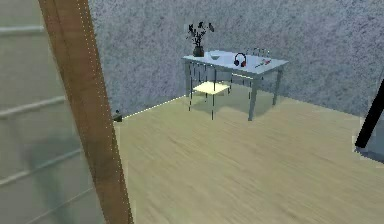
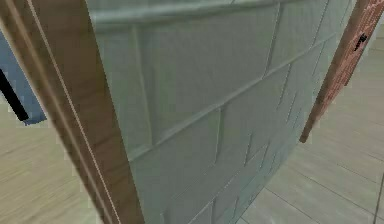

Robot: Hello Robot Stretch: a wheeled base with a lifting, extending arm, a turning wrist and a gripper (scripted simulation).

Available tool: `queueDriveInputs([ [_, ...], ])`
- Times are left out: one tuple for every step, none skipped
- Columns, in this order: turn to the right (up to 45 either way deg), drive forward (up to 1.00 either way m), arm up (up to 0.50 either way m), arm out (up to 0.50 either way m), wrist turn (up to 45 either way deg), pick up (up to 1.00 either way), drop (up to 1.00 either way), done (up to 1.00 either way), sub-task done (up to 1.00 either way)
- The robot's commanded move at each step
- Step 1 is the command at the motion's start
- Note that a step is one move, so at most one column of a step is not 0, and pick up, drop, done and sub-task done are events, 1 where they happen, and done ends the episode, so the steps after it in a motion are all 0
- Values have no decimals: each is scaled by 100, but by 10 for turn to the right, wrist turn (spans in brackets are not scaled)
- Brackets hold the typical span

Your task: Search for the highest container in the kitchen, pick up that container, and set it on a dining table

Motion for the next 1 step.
queueDriveInputs([
  [150,0,0,0,0,0,0,0,0],
])
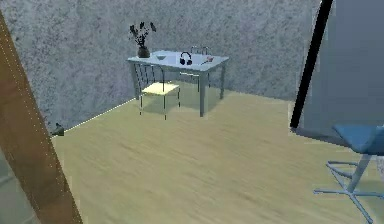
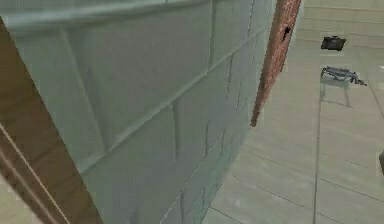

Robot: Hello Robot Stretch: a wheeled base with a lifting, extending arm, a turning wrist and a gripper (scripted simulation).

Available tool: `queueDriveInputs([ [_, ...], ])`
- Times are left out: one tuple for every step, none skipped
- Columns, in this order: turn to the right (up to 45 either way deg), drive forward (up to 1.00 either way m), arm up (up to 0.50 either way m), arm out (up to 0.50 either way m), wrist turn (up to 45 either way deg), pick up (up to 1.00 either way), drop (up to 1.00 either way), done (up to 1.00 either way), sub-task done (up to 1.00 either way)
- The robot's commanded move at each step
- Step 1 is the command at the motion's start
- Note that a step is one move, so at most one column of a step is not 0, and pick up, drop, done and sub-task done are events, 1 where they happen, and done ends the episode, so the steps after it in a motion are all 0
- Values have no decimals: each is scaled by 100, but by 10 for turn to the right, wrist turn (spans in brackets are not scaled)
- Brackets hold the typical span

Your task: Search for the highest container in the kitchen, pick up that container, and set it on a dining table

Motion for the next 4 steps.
queueDriveInputs([
  [0,100,0,0,0,0,0,0,0],
  [0,100,0,0,0,0,0,0,0],
  [0,45,0,0,0,0,0,0,0],
  [450,0,0,0,0,0,0,0,0],
])
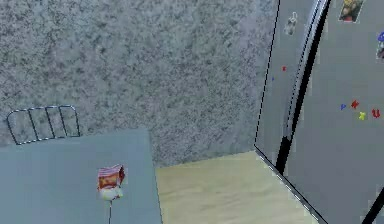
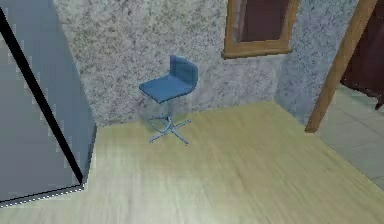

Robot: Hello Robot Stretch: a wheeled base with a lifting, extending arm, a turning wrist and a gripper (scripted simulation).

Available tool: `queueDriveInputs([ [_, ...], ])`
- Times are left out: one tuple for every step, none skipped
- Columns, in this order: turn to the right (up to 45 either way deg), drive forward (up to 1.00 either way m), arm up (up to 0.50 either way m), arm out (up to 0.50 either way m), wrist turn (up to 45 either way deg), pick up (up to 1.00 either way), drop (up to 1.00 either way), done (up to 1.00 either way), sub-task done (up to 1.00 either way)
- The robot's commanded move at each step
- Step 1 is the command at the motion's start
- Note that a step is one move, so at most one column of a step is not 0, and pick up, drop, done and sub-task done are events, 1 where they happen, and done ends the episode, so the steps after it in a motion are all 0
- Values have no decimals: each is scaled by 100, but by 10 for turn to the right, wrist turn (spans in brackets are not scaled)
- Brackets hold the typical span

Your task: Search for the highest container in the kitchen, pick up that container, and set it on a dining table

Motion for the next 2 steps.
queueDriveInputs([
  [450,0,0,0,0,0,0,0,0],
  [450,0,0,0,0,0,0,0,0],
])
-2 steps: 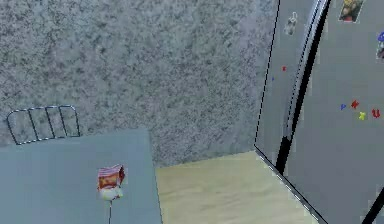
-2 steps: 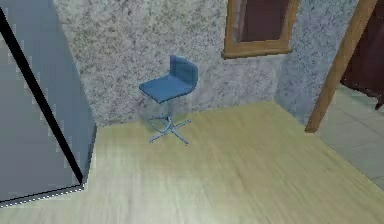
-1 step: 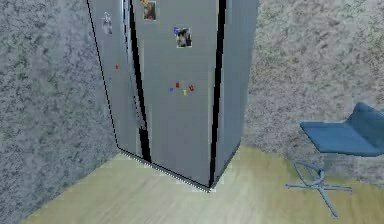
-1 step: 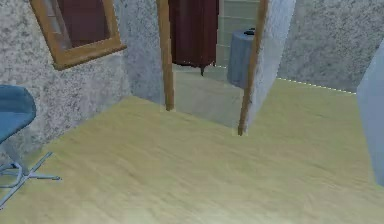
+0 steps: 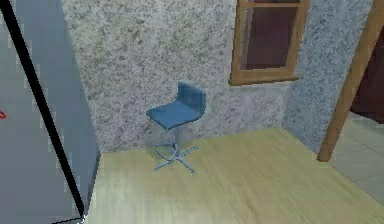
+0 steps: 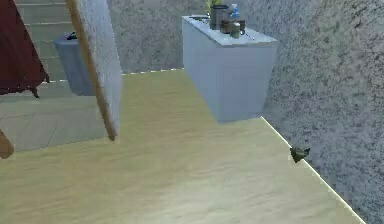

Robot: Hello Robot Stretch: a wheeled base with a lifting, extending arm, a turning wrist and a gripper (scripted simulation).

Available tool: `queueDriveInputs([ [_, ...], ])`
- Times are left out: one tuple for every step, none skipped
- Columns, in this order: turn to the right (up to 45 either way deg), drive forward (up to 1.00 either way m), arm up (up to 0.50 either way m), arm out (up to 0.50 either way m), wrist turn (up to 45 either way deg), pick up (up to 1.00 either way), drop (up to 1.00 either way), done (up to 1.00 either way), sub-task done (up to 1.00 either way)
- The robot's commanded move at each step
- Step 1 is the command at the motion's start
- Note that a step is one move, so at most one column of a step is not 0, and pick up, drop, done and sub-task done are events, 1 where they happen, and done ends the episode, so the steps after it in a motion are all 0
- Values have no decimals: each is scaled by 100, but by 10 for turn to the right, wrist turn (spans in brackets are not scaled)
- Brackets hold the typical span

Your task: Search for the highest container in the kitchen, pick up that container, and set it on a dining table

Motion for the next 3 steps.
queueDriveInputs([
  [330,0,0,0,0,0,0,0,0],
  [0,25,0,0,0,0,0,0,0],
  [450,0,0,0,0,0,0,0,0],
])
